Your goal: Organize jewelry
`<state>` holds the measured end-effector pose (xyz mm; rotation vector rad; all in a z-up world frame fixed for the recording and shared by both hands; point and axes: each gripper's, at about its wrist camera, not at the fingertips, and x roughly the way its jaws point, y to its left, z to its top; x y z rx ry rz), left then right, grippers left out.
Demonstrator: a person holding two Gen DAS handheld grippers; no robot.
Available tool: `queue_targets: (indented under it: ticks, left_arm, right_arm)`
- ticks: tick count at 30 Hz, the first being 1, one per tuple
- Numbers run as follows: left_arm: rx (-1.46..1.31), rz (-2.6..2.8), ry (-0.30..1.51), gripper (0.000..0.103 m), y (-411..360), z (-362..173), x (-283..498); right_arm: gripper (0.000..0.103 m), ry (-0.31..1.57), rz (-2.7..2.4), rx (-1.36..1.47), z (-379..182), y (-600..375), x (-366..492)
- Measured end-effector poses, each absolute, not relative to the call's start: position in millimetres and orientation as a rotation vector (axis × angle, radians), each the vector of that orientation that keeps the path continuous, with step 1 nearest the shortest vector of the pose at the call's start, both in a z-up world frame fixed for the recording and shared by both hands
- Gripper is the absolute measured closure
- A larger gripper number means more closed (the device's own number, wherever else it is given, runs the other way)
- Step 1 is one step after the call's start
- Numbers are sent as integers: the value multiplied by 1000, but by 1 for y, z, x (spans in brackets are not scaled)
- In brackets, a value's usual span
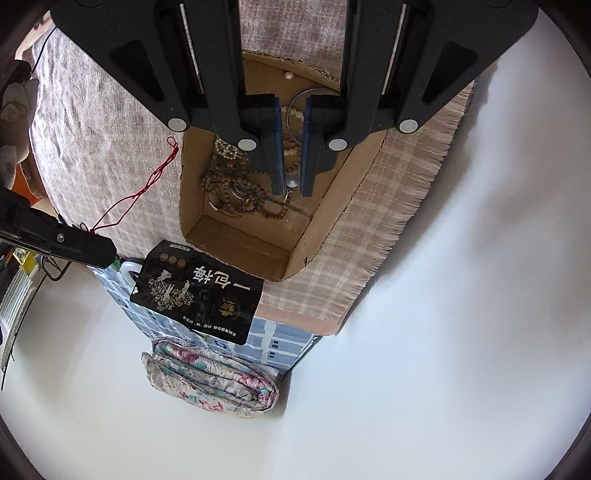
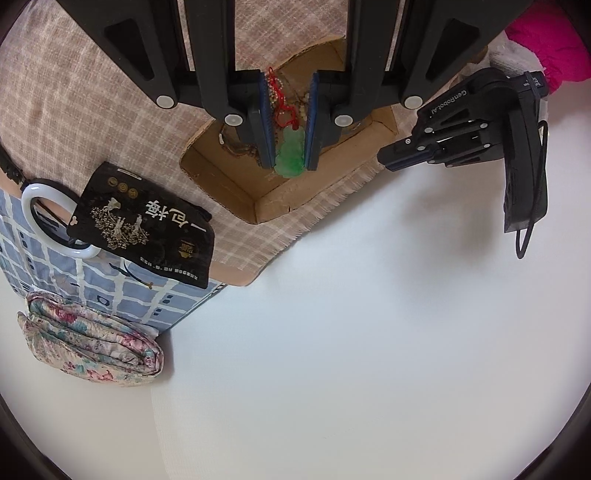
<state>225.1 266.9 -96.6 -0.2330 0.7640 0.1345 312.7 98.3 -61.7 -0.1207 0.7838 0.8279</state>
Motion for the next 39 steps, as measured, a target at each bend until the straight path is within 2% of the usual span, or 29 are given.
queue_targets:
  ticks: [14, 18, 20, 21, 22, 24, 30, 39]
  left_arm:
    - [-234, 158, 791, 97, 269, -107, 231]
    - [-236, 158, 797, 96, 271, -107, 232]
    - [-235, 161, 795, 83, 271, -107, 231]
    - [-237, 162, 793, 69, 271, -107, 231]
    - [-240, 163, 787, 64, 271, -106, 230]
    - [-239, 165, 780, 64, 270, -105, 229]
    - [-242, 163, 757, 64, 265, -97, 224]
    - [-212, 149, 693, 64, 248, -75, 210]
  right_arm:
    - [87, 873, 850, -182, -104, 123, 310]
    - [73, 875, 837, -187, -106, 121, 310]
    - [70, 874, 825, -199, -107, 121, 311]
    - [67, 873, 819, -201, -107, 120, 311]
    - [65, 873, 815, -202, -108, 119, 312]
    - [58, 874, 801, -202, -109, 115, 313]
    - [51, 870, 764, -201, -108, 103, 315]
    - [45, 830, 721, -207, -95, 84, 309]
